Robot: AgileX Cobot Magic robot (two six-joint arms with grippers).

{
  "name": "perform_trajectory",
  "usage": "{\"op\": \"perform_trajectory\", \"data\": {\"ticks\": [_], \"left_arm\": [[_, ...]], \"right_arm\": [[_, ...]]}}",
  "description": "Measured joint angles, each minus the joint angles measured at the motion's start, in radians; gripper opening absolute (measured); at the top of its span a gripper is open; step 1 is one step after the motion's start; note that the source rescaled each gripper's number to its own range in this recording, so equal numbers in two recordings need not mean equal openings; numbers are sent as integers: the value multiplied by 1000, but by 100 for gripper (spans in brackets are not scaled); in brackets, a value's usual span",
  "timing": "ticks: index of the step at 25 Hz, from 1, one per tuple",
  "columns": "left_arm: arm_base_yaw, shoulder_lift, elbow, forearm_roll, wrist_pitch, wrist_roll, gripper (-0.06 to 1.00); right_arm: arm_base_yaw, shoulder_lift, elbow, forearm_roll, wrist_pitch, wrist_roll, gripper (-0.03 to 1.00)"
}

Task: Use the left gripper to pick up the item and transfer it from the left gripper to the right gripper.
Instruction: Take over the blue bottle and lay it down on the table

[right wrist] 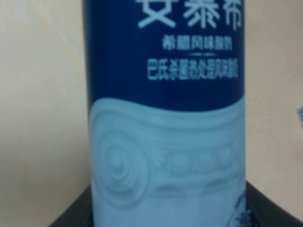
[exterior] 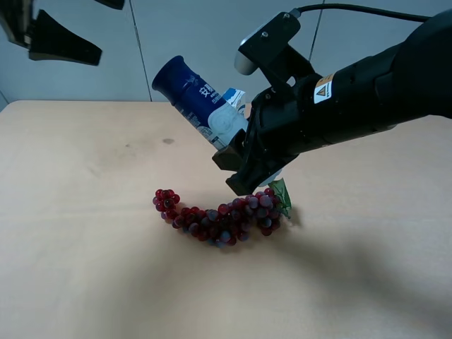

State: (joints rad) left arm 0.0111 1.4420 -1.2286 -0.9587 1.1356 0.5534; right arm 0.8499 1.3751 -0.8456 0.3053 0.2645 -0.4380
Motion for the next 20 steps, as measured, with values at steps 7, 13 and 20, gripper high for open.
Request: {"op": "perform_trajectory", "data": {"ticks": [7, 13, 20], "left_arm": [[50, -195, 0, 249, -39, -110, 100], [50, -359, 0, 490, -39, -267, 99], [50, -570, 9, 725, -32, -413, 97]], "right_arm": [[0, 0, 0, 0, 0, 2, 0], [0, 0, 0, 0, 2, 2, 0], [0, 0, 0, 0, 2, 2, 0]]}}
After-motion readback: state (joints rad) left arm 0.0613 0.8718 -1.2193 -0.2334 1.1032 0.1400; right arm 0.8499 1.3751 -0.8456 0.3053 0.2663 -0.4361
